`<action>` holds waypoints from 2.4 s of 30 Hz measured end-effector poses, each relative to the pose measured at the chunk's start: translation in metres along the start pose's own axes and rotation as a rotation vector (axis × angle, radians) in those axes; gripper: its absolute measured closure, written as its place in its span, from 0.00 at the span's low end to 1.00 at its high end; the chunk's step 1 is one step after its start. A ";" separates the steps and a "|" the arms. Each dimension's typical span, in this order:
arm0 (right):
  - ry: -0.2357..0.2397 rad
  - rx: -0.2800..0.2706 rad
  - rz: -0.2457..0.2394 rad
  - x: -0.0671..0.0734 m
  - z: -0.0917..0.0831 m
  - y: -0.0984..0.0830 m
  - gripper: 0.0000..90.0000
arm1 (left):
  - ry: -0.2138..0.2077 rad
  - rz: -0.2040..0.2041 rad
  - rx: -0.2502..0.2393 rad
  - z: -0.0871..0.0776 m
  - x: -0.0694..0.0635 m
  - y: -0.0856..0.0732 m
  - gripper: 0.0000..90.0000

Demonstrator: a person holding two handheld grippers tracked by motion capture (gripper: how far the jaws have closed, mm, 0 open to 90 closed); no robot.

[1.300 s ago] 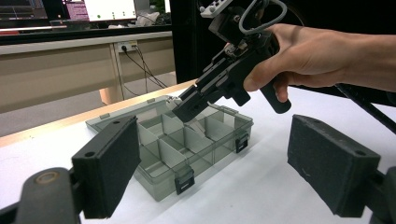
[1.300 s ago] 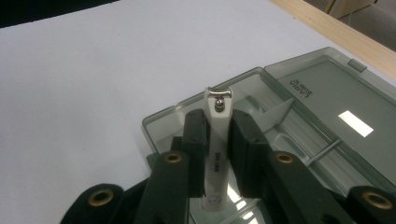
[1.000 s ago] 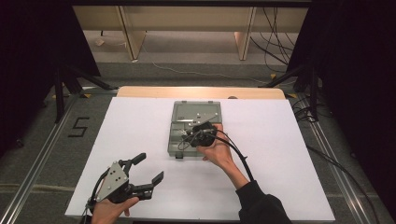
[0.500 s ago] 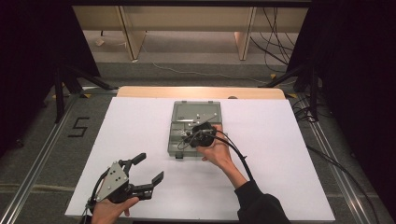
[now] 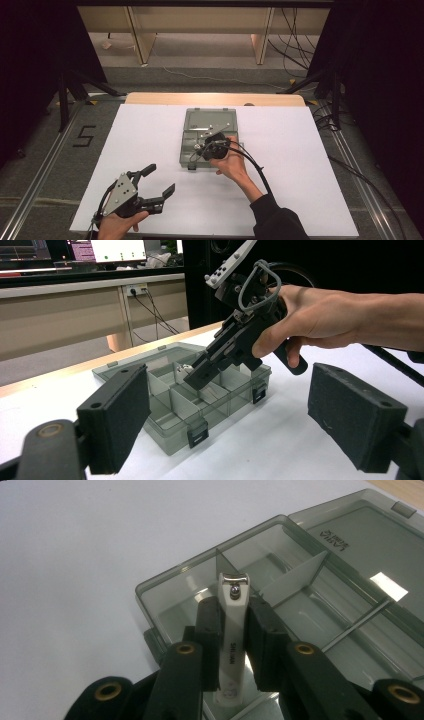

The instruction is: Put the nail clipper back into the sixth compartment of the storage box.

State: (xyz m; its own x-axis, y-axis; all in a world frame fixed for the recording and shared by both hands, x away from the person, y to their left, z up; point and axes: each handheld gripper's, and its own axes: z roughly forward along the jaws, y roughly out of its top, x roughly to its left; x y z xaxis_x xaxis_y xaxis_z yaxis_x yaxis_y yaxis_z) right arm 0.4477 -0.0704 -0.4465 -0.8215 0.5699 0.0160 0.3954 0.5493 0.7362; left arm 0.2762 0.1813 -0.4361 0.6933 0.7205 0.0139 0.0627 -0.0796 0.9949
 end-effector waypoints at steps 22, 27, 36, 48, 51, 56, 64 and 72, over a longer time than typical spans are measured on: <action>-0.047 -0.046 0.022 0.004 -0.008 0.003 0.53 | -0.001 -0.001 0.003 0.000 0.000 0.000 0.18; -0.039 -0.053 -0.013 0.010 -0.014 0.006 0.48 | -0.001 -0.001 0.004 0.000 0.000 -0.001 0.18; -0.050 -0.077 -0.037 0.012 -0.022 0.008 0.36 | 0.000 -0.003 0.003 0.001 0.000 -0.001 0.18; -0.054 -0.130 -0.066 0.023 -0.041 0.012 0.34 | -0.001 0.000 0.004 0.001 0.000 -0.001 0.18; -0.032 -0.145 -0.047 0.024 -0.046 0.012 0.33 | -0.001 -0.001 0.004 0.001 0.000 -0.001 0.18; -0.021 -0.185 -0.061 0.027 -0.057 0.012 0.33 | 0.002 -0.002 0.008 0.000 0.000 -0.001 0.18; -0.013 -0.241 -0.056 0.034 -0.073 0.006 0.32 | 0.000 0.003 0.011 0.000 -0.001 0.000 0.18; -0.018 -0.266 -0.043 0.034 -0.084 -0.001 0.30 | 0.000 0.002 0.012 0.000 -0.001 0.000 0.18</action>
State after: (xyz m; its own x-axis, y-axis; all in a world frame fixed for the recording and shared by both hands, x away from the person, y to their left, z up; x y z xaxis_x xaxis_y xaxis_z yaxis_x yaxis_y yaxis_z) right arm 0.3849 -0.1034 -0.3900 -0.8269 0.5615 -0.0298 0.2359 0.3946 0.8880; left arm 0.2756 0.1812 -0.4362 0.6933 0.7204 0.0162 0.0700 -0.0897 0.9935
